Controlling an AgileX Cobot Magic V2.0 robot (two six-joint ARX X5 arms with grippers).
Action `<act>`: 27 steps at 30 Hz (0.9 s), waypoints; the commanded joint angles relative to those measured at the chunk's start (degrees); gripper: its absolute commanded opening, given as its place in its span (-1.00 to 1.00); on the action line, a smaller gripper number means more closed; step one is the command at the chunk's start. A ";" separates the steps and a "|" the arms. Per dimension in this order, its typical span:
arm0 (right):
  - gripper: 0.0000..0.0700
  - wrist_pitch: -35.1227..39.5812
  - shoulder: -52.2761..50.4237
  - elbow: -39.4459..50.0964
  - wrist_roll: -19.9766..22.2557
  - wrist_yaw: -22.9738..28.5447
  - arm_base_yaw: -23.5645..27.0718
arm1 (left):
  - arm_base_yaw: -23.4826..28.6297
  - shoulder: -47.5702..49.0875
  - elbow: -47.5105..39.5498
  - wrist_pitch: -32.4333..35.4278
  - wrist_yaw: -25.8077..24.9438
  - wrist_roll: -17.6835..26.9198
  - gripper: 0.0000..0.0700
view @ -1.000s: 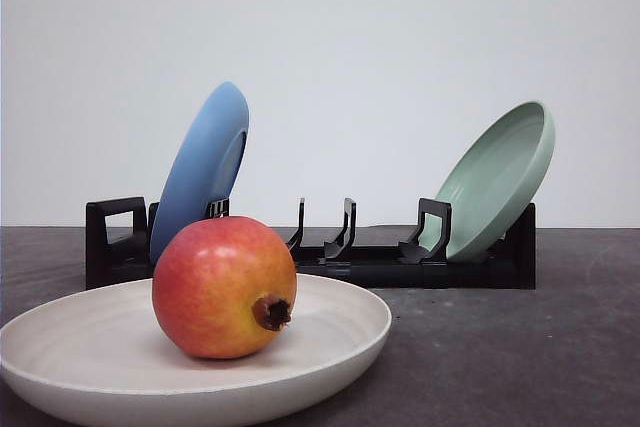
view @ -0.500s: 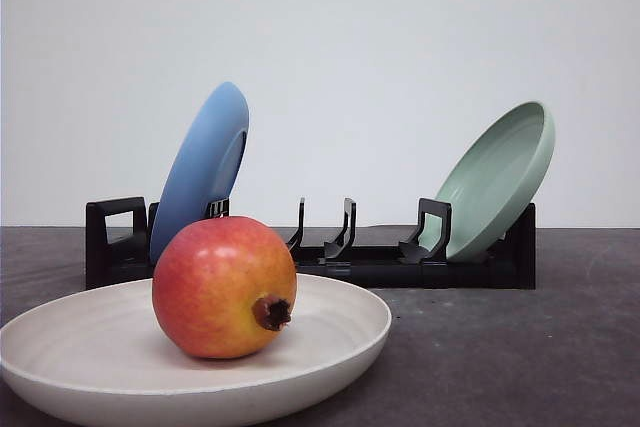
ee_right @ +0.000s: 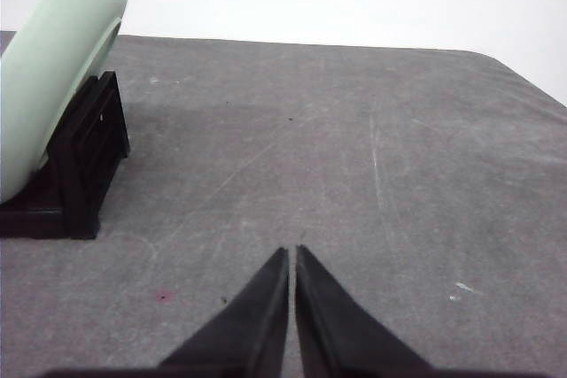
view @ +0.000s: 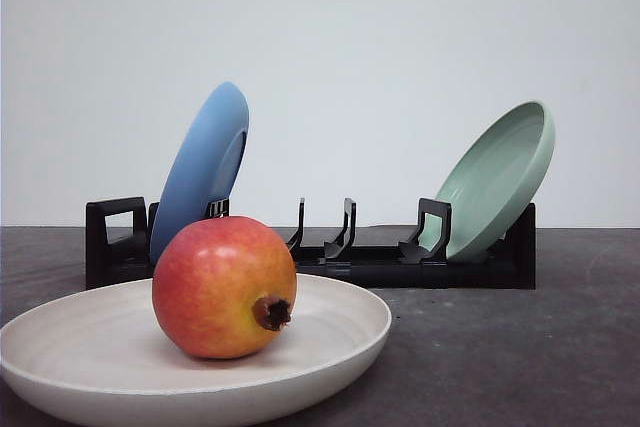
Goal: Place pomegranate in white plate
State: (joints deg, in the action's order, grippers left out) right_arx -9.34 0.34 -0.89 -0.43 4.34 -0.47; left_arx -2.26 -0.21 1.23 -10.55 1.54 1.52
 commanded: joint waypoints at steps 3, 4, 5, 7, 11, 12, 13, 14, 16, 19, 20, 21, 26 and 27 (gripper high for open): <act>-0.98 0.52 -0.13 0.24 -0.66 0.22 0.00 | 0.00 0.04 -0.55 -0.23 0.13 0.43 -1.00; -0.98 0.52 -0.13 0.24 -0.66 0.22 0.00 | 0.00 0.04 -0.55 -0.22 0.13 0.43 -1.00; -0.98 0.52 -0.13 0.24 -0.66 0.22 0.00 | 0.00 0.04 -0.55 -0.21 0.13 0.43 -1.00; -0.98 0.52 -0.13 0.24 -0.66 0.22 0.00 | 0.00 0.04 -0.55 -0.24 0.13 0.43 -1.00; -0.98 0.52 -0.13 0.24 -0.66 0.22 0.00 | 0.00 0.04 -0.55 -0.24 0.13 0.42 -1.00; -0.98 0.52 -0.13 0.24 -0.66 0.22 0.00 | 0.00 0.04 -0.55 -0.22 0.13 0.43 -1.00; -0.98 0.52 -0.13 0.24 -0.66 0.22 0.00 | 0.00 0.04 -0.55 -0.21 0.13 0.42 -1.00; -0.98 0.52 -0.13 0.22 -0.66 0.22 0.00 | 0.00 0.04 -0.55 -0.21 0.13 0.43 -1.00; -0.98 0.52 -0.13 0.24 -0.66 0.22 0.02 | 0.00 0.04 -0.55 -0.23 0.13 0.43 -1.00; -0.98 0.52 -0.13 0.24 -0.66 0.22 0.00 | 0.00 0.04 -0.55 -0.21 0.13 0.43 -1.00; -0.98 0.52 -0.13 0.22 -0.66 0.22 0.00 | 0.00 0.04 -0.55 -0.23 0.13 0.42 -1.00; -0.98 0.52 -0.13 0.23 -0.66 0.22 0.00 | 0.00 0.04 -0.55 -0.24 0.13 0.43 -1.00; -0.98 0.52 -0.13 0.24 -0.66 0.22 0.02 | 0.00 0.04 -0.55 -0.23 0.13 0.41 -1.00; -0.98 0.52 -0.13 0.24 -0.66 0.22 0.01 | 0.00 0.04 -0.55 -0.22 0.13 0.43 -1.00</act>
State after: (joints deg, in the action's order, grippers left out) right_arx -9.34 0.34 -0.89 -0.43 4.34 -0.47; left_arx -2.26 -0.21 1.23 -10.57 1.54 1.52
